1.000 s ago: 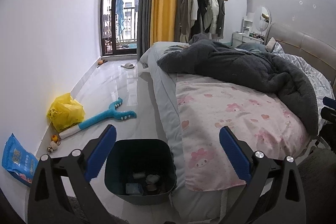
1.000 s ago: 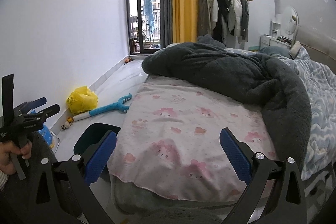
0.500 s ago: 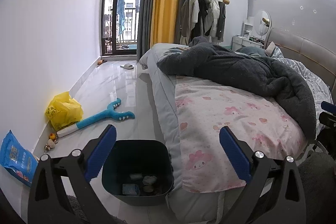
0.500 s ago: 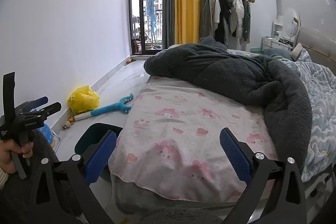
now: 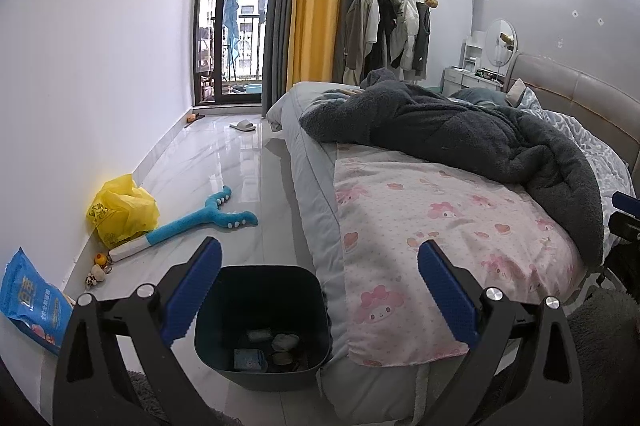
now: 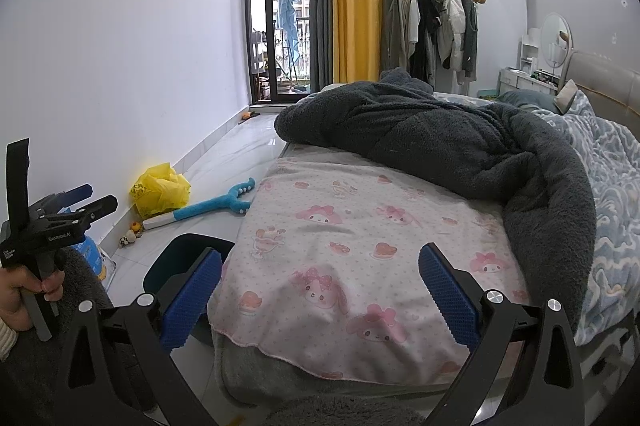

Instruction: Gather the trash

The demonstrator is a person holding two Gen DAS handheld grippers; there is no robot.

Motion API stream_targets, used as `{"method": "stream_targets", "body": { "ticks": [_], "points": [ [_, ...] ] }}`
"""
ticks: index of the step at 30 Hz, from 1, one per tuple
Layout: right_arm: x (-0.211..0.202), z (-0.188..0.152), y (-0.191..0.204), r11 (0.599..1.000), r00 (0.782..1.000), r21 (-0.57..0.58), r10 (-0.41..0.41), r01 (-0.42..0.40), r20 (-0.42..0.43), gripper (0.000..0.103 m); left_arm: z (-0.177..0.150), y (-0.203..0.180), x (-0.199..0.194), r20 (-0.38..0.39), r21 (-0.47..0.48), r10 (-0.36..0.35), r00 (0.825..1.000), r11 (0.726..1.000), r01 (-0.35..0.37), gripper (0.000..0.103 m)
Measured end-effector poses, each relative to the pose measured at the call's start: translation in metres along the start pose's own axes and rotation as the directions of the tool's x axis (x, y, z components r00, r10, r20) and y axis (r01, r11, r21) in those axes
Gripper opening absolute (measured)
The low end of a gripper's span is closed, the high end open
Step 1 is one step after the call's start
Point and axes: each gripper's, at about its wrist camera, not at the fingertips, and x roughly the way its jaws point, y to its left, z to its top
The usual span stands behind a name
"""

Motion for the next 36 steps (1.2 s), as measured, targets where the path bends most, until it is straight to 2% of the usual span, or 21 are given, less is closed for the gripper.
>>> {"method": "stream_targets", "body": {
  "ticks": [36],
  "points": [
    [-0.0005, -0.0002, 0.0016, 1.000, 1.000, 0.001, -0.001, 0.001, -0.003, 0.100, -0.0006, -0.0028, -0.0001, 0.000, 0.004, 0.003, 1.000, 1.000, -0.003, 0.100]
  ]
}}
